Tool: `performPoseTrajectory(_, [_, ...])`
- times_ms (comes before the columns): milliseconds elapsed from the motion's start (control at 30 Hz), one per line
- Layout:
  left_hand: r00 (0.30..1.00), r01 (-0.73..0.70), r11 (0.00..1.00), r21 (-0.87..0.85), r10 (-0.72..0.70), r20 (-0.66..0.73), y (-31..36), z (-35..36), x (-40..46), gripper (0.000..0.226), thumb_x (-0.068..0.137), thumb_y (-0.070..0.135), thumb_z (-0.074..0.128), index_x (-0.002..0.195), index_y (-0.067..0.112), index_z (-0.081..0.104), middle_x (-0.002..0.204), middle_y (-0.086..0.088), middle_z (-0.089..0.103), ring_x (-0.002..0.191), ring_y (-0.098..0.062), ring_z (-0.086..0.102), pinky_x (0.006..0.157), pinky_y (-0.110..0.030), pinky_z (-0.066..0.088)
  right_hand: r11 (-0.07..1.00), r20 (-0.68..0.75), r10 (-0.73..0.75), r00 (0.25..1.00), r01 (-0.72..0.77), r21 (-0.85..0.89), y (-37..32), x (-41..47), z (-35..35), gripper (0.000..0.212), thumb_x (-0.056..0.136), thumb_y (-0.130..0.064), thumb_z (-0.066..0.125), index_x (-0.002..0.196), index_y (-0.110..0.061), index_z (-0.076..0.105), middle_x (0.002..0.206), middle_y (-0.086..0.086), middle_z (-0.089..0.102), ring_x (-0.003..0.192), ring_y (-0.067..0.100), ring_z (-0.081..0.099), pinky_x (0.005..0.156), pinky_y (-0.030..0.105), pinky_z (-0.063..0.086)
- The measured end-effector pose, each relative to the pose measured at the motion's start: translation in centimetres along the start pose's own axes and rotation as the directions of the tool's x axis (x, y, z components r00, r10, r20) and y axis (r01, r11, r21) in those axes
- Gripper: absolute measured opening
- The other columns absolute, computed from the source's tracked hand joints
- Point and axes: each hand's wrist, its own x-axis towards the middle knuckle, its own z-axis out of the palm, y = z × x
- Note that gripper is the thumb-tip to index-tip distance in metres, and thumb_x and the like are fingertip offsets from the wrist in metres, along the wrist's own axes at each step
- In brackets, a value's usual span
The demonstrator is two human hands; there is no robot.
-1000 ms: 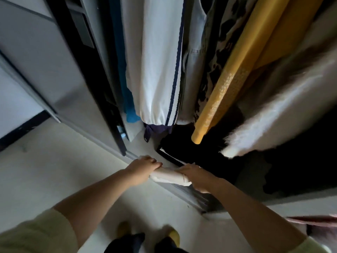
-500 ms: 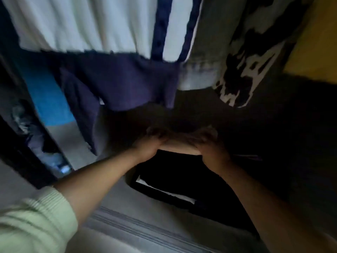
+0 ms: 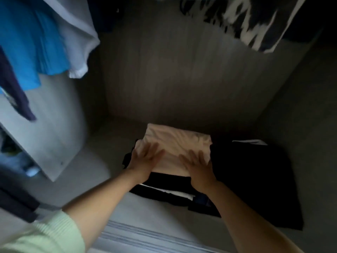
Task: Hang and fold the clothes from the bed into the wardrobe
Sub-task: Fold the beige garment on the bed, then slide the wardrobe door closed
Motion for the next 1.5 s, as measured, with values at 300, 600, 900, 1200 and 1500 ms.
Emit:
performPoseTrajectory(300, [0.993, -0.091, 0.995, 0.032, 0.088, 0.077, 3.5, -7.2, -12.4, 0.070, 0.090, 0.011, 0.043, 0.151, 0.022, 0.012, 0.159, -0.011, 0.007, 0.147, -0.024, 0.005, 0.112, -0.055, 0.018, 0.996, 0.169, -0.067, 0.983, 0.075, -0.044, -3.9, -9.9, -9.2, 0.072, 0.093, -0.016, 0.046, 0.152, -0.030, 0.007, 0.160, -0.001, -0.009, 0.147, 0.025, -0.010, 0.113, 0.061, -0.001])
performPoseTrajectory(600, [0.899, 0.078, 0.983, -0.167, 0.003, 0.437, 1.8, -24.2, -29.8, 0.041, 0.094, 0.009, 0.038, 0.135, 0.016, 0.040, 0.138, -0.008, 0.045, 0.125, -0.027, 0.046, 0.096, -0.037, 0.039, 0.933, 0.222, -0.335, 0.916, 0.355, -0.055, -12.3, -23.7, -22.0, 0.033, 0.092, -0.016, 0.045, 0.124, -0.017, 0.050, 0.132, 0.007, 0.047, 0.122, 0.027, 0.048, 0.097, 0.034, 0.040])
performPoseTrajectory(900, [0.841, 0.529, 0.758, -0.382, -0.530, 0.112, -6.0, -42.8, -41.8, 0.036, 0.095, 0.019, 0.043, 0.129, 0.024, 0.054, 0.127, -0.003, 0.060, 0.112, -0.022, 0.058, 0.088, -0.027, 0.045, 0.753, 0.055, -0.656, 0.752, 0.658, -0.020, -24.8, -28.8, -41.6, 0.037, 0.095, -0.013, 0.040, 0.130, -0.016, 0.050, 0.134, 0.004, 0.046, 0.124, 0.025, 0.045, 0.097, 0.042, 0.044])
performPoseTrajectory(1200, [0.421, 0.207, 0.636, -0.743, -0.744, -0.519, -16.2, -61.9, -44.2, 0.052, 0.084, -0.005, 0.050, 0.135, 0.004, 0.045, 0.124, -0.018, 0.051, 0.109, -0.032, 0.054, 0.093, -0.040, 0.046, 0.532, -0.652, -0.720, 0.238, 0.792, -0.298, -36.0, -29.4, -66.9, 0.028, 0.063, -0.005, 0.060, 0.087, -0.011, 0.074, 0.091, 0.007, 0.070, 0.082, 0.030, 0.068, 0.072, 0.038, 0.055])
performPoseTrajectory(1500, [0.430, -0.008, 0.634, -0.773, -0.696, -0.575, -17.2, -68.6, -43.1, 0.032, 0.081, -0.002, 0.043, 0.109, 0.013, 0.047, 0.100, -0.002, 0.045, 0.089, -0.017, 0.046, 0.077, -0.033, 0.043, 0.466, -0.491, -0.871, 0.012, 0.336, -0.819, -41.5, -29.1, -80.5, 0.025, 0.063, -0.006, 0.070, 0.086, -0.015, 0.074, 0.087, 0.007, 0.066, 0.093, 0.026, 0.062, 0.113, 0.053, 0.021])
